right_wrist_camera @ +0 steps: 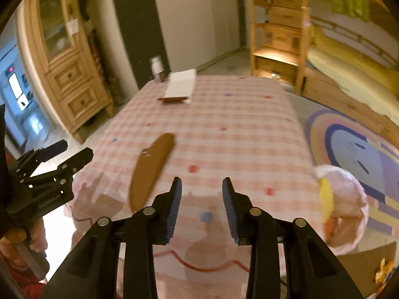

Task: Collect trash
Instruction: 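Move the right gripper to the brown leather sheath and grasp it, then grasp the white paper strip with the left gripper while the right holds the brown sheath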

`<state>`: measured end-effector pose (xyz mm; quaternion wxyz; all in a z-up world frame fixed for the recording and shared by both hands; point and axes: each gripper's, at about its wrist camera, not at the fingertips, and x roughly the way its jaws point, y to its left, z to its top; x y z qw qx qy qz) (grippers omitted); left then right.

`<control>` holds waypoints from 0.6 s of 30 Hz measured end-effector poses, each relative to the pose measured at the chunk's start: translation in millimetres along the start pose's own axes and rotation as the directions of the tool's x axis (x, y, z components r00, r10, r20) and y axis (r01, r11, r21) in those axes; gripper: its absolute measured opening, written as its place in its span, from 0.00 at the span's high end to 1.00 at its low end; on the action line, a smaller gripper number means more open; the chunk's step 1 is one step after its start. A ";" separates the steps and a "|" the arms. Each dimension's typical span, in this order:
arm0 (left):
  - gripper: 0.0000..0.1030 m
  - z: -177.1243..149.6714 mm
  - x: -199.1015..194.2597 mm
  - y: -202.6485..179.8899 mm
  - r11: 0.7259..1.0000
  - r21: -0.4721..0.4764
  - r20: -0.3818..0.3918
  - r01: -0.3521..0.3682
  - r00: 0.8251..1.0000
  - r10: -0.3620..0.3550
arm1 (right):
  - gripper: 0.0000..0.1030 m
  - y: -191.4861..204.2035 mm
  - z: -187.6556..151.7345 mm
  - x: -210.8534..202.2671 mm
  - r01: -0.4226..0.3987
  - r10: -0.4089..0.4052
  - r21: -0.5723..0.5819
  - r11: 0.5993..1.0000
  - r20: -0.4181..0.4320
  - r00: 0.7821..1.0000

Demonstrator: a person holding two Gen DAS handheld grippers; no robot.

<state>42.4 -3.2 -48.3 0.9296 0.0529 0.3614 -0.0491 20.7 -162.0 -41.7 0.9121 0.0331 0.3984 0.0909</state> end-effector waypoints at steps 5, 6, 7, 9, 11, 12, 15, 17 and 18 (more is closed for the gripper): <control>0.28 -8.3 8.2 38.6 0.998 -0.047 -0.024 -0.037 0.999 0.036 | 0.51 35.6 9.1 27.5 -0.019 0.017 -0.047 0.999 -0.043 0.999; 0.28 -13.2 6.1 42.3 0.998 -0.054 -0.027 -0.040 0.999 0.039 | 0.51 44.1 11.5 37.3 -0.021 0.017 -0.063 0.998 -0.064 0.998; 0.28 -13.8 7.3 46.3 0.997 -0.062 -0.032 -0.042 0.999 0.040 | 0.50 47.8 12.3 41.4 -0.023 0.018 -0.070 0.997 -0.076 0.997; 0.28 -15.6 10.7 55.7 0.996 -0.073 -0.037 -0.049 0.998 0.046 | 0.46 60.3 15.4 56.9 -0.029 0.020 -0.085 0.996 -0.103 0.994; 0.28 -15.7 13.9 62.1 0.995 -0.083 -0.042 -0.057 0.998 0.054 | 0.42 68.4 16.7 67.6 -0.024 0.013 -0.097 0.995 -0.118 0.993; 0.27 -15.6 15.9 65.2 0.994 -0.089 -0.046 -0.057 0.998 0.053 | 0.40 74.5 17.8 75.7 -0.017 0.003 -0.109 0.994 -0.129 0.992; 0.27 -14.5 23.2 72.3 0.993 -0.100 -0.056 -0.059 0.997 0.054 | 0.37 83.4 18.0 91.0 -0.003 -0.016 -0.124 0.992 -0.156 0.988; 0.27 -13.7 27.4 76.1 0.993 -0.106 -0.061 -0.061 0.997 0.054 | 0.37 86.6 16.1 96.5 -0.006 -0.016 -0.128 0.992 -0.171 0.985; 0.27 -13.2 29.3 77.0 0.992 -0.108 -0.063 -0.059 0.997 0.052 | 0.37 88.4 14.9 98.5 -0.007 -0.017 -0.135 0.991 -0.176 0.984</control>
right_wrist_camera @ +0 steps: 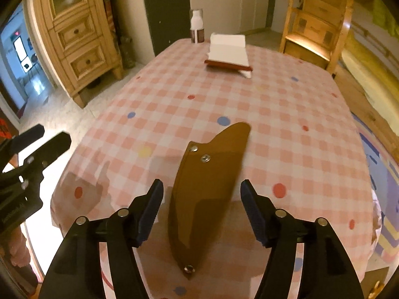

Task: Collect trash
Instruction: 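Grasp the white paper strip with the left gripper while the right holds the brown sheath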

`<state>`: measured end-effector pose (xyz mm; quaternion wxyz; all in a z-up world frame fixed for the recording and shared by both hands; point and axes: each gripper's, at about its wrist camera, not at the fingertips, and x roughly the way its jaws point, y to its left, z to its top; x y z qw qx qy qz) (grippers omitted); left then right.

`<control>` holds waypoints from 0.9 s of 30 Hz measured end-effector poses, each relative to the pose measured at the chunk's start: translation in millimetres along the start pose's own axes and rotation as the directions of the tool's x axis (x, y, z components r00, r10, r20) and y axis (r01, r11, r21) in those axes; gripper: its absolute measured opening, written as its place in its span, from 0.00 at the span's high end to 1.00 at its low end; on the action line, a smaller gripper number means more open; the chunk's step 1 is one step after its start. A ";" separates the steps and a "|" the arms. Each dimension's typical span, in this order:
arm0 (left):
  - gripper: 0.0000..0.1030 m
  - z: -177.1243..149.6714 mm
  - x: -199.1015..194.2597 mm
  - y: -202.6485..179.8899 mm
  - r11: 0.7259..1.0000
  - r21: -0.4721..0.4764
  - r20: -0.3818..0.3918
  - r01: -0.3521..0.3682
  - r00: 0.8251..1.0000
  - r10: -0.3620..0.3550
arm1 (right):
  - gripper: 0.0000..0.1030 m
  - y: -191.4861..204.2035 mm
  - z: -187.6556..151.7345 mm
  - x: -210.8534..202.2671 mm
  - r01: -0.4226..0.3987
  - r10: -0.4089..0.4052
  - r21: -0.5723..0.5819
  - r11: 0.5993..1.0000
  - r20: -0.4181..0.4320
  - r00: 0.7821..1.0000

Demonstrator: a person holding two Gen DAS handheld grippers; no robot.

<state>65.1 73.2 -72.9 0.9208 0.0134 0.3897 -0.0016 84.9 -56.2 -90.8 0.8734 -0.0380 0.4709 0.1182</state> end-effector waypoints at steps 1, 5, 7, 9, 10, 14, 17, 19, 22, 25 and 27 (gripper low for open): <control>0.27 1.5 1.7 -0.1 1.000 -0.001 -0.003 0.002 1.000 -0.002 | 0.37 0.9 -1.1 1.1 0.004 -0.004 -0.009 1.000 -0.004 1.000; 0.27 7.8 10.7 -2.0 1.000 -0.001 -0.011 0.010 1.000 -0.010 | 0.40 3.5 -6.1 2.4 0.017 -0.017 -0.035 0.999 0.001 1.000; 0.27 11.4 14.0 -6.8 1.000 0.010 -0.009 0.018 1.000 -0.018 | 0.48 -1.0 -7.8 0.0 0.025 -0.025 -0.027 0.999 0.013 1.000; 0.25 16.3 17.8 -12.3 0.999 0.016 -0.010 0.029 1.000 -0.029 | 0.49 -10.3 -10.1 -2.5 0.053 -0.053 -0.015 0.998 0.027 0.998; 0.20 18.8 19.3 -15.8 0.999 0.019 -0.009 0.036 0.999 -0.035 | 0.49 -15.1 -10.2 -3.2 0.058 -0.058 -0.008 0.998 0.033 0.998; 0.08 35.1 32.8 -41.9 0.996 0.058 -0.004 0.070 0.998 -0.070 | 0.49 -52.6 -7.4 -7.2 0.083 -0.087 0.070 0.994 0.058 0.995; 0.07 48.4 46.0 -66.2 0.992 0.089 -0.011 0.094 0.996 -0.094 | 0.49 -80.9 -1.2 -12.5 0.094 -0.105 0.130 0.987 0.080 0.991; 0.07 58.8 58.6 -85.7 0.988 0.120 -0.017 0.098 0.995 -0.096 | 0.49 -96.8 2.9 -15.0 0.097 -0.113 0.158 0.983 0.093 0.989; 0.07 73.2 80.9 -114.3 0.983 0.159 -0.028 0.090 0.996 -0.086 | 0.49 -117.8 7.2 -17.4 0.095 -0.118 0.191 0.977 0.110 0.987; 0.07 87.4 101.5 -132.5 0.983 0.156 -0.036 0.093 0.995 -0.088 | 0.49 -133.7 10.7 -16.6 0.085 -0.111 0.209 0.974 0.117 0.987; 0.07 98.2 114.5 -138.9 0.986 0.134 -0.039 0.098 0.995 -0.094 | 0.49 -141.7 11.7 -15.9 0.075 -0.103 0.216 0.973 0.121 0.987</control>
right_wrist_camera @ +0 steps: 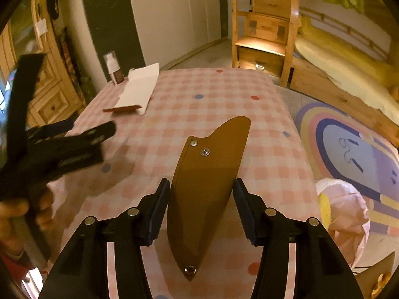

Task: Collect trash
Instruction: 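Grasp the white paper strip with the left gripper while the right holds the brown sheath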

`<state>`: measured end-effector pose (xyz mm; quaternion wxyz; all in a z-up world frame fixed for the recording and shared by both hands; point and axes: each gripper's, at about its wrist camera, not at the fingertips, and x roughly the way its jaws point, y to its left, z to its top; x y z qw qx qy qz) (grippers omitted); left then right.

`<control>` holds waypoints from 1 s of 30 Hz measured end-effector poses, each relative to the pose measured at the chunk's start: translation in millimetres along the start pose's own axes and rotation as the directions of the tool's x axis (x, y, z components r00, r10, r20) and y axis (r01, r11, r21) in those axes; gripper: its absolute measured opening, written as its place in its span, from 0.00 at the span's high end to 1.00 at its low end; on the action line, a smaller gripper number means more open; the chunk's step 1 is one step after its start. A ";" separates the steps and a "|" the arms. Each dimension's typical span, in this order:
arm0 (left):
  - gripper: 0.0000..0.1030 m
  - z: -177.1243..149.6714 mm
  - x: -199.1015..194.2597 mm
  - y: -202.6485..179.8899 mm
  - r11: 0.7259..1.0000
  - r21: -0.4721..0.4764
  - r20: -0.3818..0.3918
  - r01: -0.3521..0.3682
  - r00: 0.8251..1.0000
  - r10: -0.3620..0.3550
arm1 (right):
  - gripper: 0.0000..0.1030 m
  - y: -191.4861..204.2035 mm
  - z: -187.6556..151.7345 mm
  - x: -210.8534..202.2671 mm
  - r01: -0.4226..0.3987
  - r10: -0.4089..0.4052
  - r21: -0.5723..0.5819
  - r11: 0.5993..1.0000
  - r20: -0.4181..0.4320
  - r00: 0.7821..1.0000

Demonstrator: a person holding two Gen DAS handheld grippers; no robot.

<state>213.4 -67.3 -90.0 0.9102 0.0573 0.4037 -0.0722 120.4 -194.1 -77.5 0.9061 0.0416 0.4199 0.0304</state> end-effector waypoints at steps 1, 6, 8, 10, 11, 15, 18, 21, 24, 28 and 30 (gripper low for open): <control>0.07 4.3 4.1 -0.1 1.000 -0.009 0.002 0.003 1.000 -0.003 | 0.49 -4.1 1.1 1.5 -0.007 0.007 0.005 1.000 0.000 1.000; 0.09 36.5 22.6 14.6 0.997 -0.075 0.023 -0.017 1.000 0.019 | 0.49 -15.3 2.9 -0.4 -0.025 0.025 0.017 1.000 0.015 1.000; 0.21 43.6 37.0 18.6 0.996 -0.083 -0.020 -0.018 1.000 0.016 | 0.49 -18.1 3.7 0.9 -0.030 0.030 0.024 0.999 0.017 0.999; 0.35 43.0 49.3 20.7 0.996 -0.087 -0.069 -0.018 0.998 0.012 | 0.49 -22.1 4.1 2.0 -0.033 0.033 0.034 0.999 0.014 0.999; 0.38 41.0 53.3 21.7 0.996 -0.092 -0.083 -0.004 0.997 -0.003 | 0.49 -23.0 3.8 2.3 -0.033 0.033 0.036 0.999 0.013 0.999; 0.50 32.4 61.0 20.0 0.998 -0.066 -0.114 0.000 0.993 -0.008 | 0.49 -26.4 3.3 1.9 -0.032 0.032 0.043 0.999 0.008 0.999; 0.52 25.0 53.4 16.8 0.999 -0.027 -0.124 0.028 0.992 -0.031 | 0.49 -25.4 2.7 -2.4 -0.033 0.033 0.041 0.999 0.010 0.999; 0.52 10.1 37.9 15.7 0.999 0.017 -0.131 0.050 0.990 -0.047 | 0.48 -26.2 -0.1 -6.4 -0.035 0.035 0.045 0.998 0.010 0.999; 0.52 -11.0 17.0 18.9 0.997 0.038 -0.143 0.067 0.988 -0.061 | 0.48 -25.2 -5.7 -11.4 -0.036 0.036 0.044 0.998 0.005 0.999; 0.52 -41.1 -12.7 22.0 0.992 0.065 -0.167 0.105 0.982 -0.093 | 0.48 -19.7 -18.4 -19.8 -0.034 0.034 0.035 0.999 -0.012 0.999; 0.52 -56.6 -26.5 20.2 0.990 0.085 -0.164 0.115 0.981 -0.100 | 0.48 -17.2 -27.1 -25.5 -0.036 0.037 0.035 0.999 -0.018 0.999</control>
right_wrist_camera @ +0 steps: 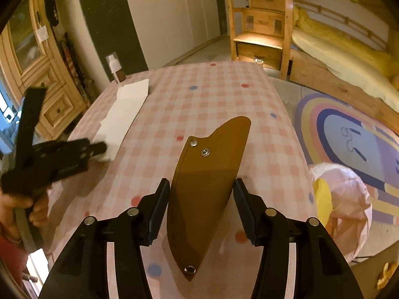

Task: Collect trash
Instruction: 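Grasp the white paper strip with the left gripper while the right holds the brown sheath, then carry the paper strip and brown sheath over the pink bin and release both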

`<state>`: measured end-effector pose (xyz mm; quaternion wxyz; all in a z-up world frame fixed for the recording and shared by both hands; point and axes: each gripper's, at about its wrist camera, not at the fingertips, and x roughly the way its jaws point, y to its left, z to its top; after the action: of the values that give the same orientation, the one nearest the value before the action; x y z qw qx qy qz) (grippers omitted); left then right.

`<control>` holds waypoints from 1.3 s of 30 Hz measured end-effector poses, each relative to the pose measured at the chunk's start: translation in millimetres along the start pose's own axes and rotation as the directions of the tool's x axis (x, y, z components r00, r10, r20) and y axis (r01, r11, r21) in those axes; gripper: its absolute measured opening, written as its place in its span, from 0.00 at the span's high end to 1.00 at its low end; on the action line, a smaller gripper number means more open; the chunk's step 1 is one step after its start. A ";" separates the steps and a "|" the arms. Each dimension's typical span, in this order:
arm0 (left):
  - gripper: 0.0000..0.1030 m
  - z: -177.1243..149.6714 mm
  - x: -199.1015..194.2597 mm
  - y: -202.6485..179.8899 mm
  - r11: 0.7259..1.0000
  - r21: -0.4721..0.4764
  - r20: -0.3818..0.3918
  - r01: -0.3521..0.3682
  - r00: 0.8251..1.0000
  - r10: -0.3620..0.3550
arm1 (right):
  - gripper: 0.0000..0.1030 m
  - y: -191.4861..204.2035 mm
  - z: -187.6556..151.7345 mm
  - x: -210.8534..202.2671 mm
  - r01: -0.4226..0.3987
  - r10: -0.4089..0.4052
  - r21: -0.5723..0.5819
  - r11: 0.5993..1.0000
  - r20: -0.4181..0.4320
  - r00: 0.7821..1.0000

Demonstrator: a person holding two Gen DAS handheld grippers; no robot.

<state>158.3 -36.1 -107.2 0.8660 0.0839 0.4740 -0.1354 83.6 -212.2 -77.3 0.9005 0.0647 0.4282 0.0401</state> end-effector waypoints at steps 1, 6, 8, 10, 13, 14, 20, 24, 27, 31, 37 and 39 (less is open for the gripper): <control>0.52 -9.6 -6.1 -1.4 1.000 0.008 0.002 0.011 1.000 -0.011 | 0.48 0.8 -2.9 -1.9 -0.001 0.001 0.001 1.000 -0.002 1.000; 0.52 -58.5 -40.0 -7.7 0.995 0.070 -0.003 0.070 0.998 -0.070 | 0.48 7.3 -21.2 -15.4 -0.005 0.005 -0.004 1.000 -0.012 1.000; 0.51 -73.5 -50.6 -8.1 0.991 0.097 -0.009 0.089 0.996 -0.089 | 0.48 8.9 -26.8 -19.3 -0.008 0.008 -0.008 1.000 -0.012 1.000; 0.45 -81.5 -56.4 -7.4 0.990 0.104 -0.016 0.097 0.995 -0.096 | 0.48 10.8 -31.6 -22.7 -0.013 0.013 -0.012 1.000 -0.013 1.000; 0.18 -87.9 -68.8 -1.6 0.997 0.052 0.012 0.062 0.998 -0.063 | 0.48 13.5 -35.7 -28.2 -0.020 0.020 -0.015 1.000 -0.007 1.000; 0.12 -90.8 -79.3 -0.1 0.998 0.017 0.050 0.053 0.997 -0.054 | 0.48 14.1 -36.6 -31.0 -0.021 0.021 -0.017 1.000 -0.001 1.000; 0.07 -97.3 -85.8 -23.9 0.998 -0.011 0.070 0.062 0.996 -0.061 | 0.48 14.7 -38.4 -41.7 -0.027 0.027 -0.018 0.999 0.021 0.999; 0.07 -94.8 -71.1 -35.3 1.000 -0.006 0.034 -0.014 0.999 0.014 | 0.48 14.9 -40.5 -47.0 -0.028 0.029 -0.021 0.999 0.029 0.999; 0.07 -96.4 -58.6 -34.9 0.999 -0.026 -0.011 -0.046 0.999 0.046 | 0.48 12.9 -43.1 -49.9 -0.023 0.024 -0.019 1.000 0.034 0.999; 0.07 -100.7 -54.5 -30.5 0.997 -0.065 0.007 -0.041 0.999 0.041 | 0.48 10.0 -44.0 -51.5 -0.017 0.017 -0.012 1.000 0.033 0.999; 0.25 -103.9 -59.8 -41.6 0.999 -0.027 0.054 -0.034 0.998 0.035 | 0.48 11.1 -44.9 -52.8 -0.017 0.018 -0.020 1.000 0.031 0.999; 0.25 -105.4 -61.1 -40.9 0.999 -0.028 0.057 -0.022 0.998 0.024 | 0.48 10.9 -45.0 -54.0 -0.017 0.018 -0.021 1.000 0.033 0.999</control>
<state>30.0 -36.6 -113.0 0.8817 0.0737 0.4499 -0.1215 14.5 -204.6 -62.4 0.9078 0.0600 0.4120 0.0512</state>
